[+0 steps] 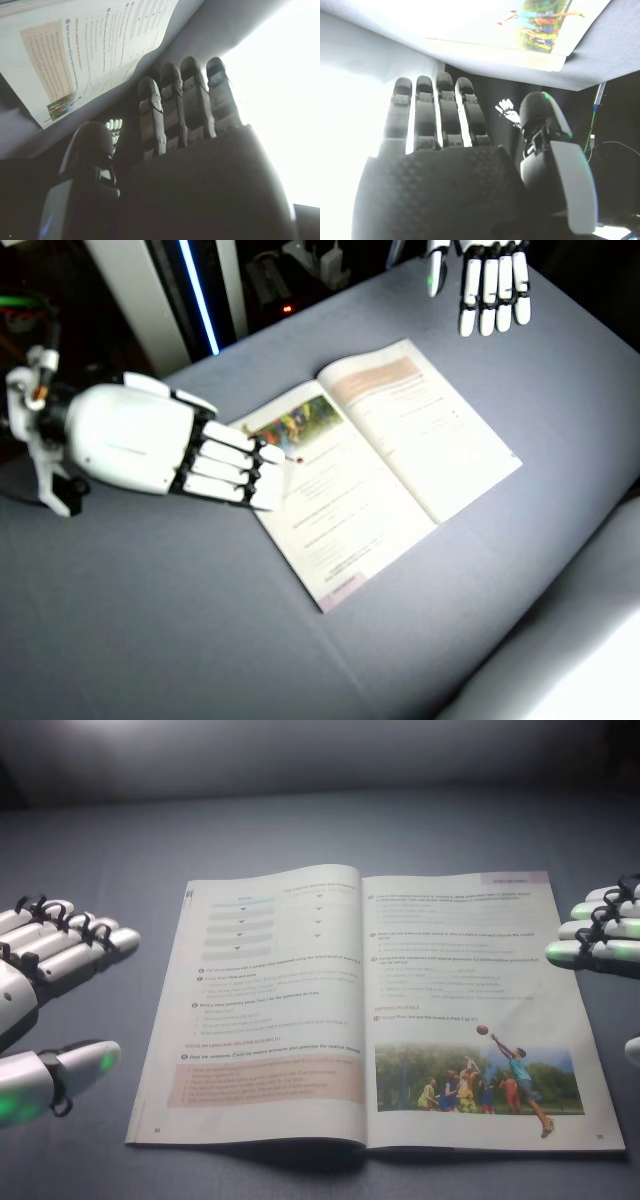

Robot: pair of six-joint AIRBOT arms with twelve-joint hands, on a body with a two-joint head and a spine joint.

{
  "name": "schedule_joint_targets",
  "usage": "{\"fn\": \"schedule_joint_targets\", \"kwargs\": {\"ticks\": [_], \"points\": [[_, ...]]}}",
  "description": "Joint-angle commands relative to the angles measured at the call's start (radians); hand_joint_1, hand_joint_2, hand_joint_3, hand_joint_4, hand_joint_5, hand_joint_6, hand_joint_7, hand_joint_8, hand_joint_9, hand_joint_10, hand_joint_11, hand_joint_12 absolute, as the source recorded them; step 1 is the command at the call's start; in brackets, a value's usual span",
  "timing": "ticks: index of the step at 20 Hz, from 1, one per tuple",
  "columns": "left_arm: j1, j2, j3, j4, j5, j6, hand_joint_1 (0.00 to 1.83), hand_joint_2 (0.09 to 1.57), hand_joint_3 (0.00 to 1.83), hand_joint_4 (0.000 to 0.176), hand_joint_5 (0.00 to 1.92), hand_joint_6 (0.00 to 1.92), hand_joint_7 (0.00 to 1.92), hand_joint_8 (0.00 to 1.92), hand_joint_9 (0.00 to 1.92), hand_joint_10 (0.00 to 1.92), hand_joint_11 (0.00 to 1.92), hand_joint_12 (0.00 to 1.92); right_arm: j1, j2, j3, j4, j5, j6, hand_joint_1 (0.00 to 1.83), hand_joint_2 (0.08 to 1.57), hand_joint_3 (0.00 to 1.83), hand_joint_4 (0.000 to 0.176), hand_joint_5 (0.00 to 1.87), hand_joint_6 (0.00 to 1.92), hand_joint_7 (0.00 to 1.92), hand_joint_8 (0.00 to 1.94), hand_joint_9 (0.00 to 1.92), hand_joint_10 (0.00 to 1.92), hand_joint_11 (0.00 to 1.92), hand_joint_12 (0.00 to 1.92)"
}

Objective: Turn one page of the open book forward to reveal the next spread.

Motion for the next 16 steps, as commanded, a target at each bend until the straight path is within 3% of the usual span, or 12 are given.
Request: {"fn": "schedule_joint_targets", "kwargs": {"ticks": [1, 6, 16], "points": [[-0.011, 0.001, 0.008, -0.007, -0.112, -0.006, 0.0, 1.37, 0.03, 0.0, 0.09, 0.0, 0.12, 0.0, 0.12, 0.0, 0.05, 0.11, 0.017, 0.006, 0.007, 0.025, 0.086, 0.005, 0.0, 1.36, 0.02, 0.0, 0.1, 0.0, 0.09, 0.0, 0.06, 0.01, 0.03, 0.11], [-0.011, -0.004, 0.011, -0.007, -0.11, -0.012, 0.0, 1.37, 0.01, 0.0, 0.11, 0.01, 0.13, 0.0, 0.13, 0.01, 0.07, 0.12, 0.024, 0.004, 0.022, -0.031, 0.01, 0.005, 0.0, 1.35, 0.01, 0.0, 0.08, 0.0, 0.07, 0.0, 0.05, 0.0, 0.03, 0.12], [-0.012, -0.005, 0.013, 0.015, -0.107, -0.03, 0.0, 1.37, 0.0, 0.0, 0.13, 0.0, 0.14, 0.0, 0.14, 0.01, 0.07, 0.11, 0.128, -0.054, 0.07, -0.351, -0.156, 0.005, 0.0, 1.32, 0.0, 0.0, 0.01, 0.0, 0.01, 0.0, 0.0, 0.0, 0.0, 0.08]]}}
